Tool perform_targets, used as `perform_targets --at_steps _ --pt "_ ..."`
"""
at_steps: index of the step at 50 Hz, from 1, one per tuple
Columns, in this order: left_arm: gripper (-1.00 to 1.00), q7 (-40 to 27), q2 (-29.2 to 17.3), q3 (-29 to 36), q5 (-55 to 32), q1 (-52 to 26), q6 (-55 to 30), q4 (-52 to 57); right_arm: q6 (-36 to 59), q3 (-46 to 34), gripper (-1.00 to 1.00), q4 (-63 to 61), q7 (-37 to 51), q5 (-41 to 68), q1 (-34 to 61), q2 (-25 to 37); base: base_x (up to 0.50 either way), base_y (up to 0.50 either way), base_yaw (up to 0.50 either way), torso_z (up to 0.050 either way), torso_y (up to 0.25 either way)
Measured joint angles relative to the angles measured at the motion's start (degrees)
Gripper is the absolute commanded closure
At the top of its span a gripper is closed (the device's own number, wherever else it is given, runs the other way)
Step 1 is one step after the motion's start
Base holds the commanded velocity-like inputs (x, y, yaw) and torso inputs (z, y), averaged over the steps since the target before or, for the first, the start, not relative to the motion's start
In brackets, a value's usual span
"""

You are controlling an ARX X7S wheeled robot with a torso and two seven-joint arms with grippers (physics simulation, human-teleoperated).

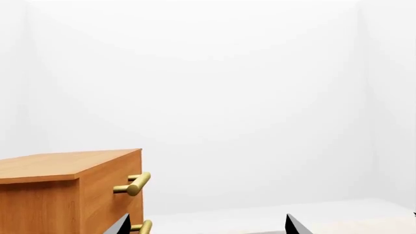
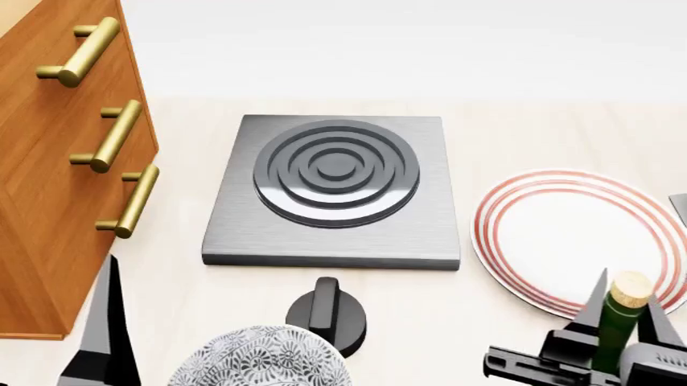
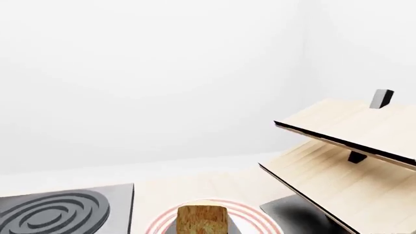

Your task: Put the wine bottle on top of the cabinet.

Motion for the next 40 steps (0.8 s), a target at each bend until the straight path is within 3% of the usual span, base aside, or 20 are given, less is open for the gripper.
perform_targets --at_steps 20,40 --pt "-1.0 -0.6 -0.9 0.8 -0.7 -0.3 0.4 -0.4 2.6 0.1 1.0 -2.3 0.8 2.3 1.7 1.0 0.0 0.0 0.0 0.0 0.0" --pt "-1.0 0.0 -2.0 2.2 -1.5 -0.6 0.4 -1.2 17.3 -1.8 1.0 -7.1 1.3 9.6 19.4 2.9 0.0 0.0 0.0 0.0 0.0"
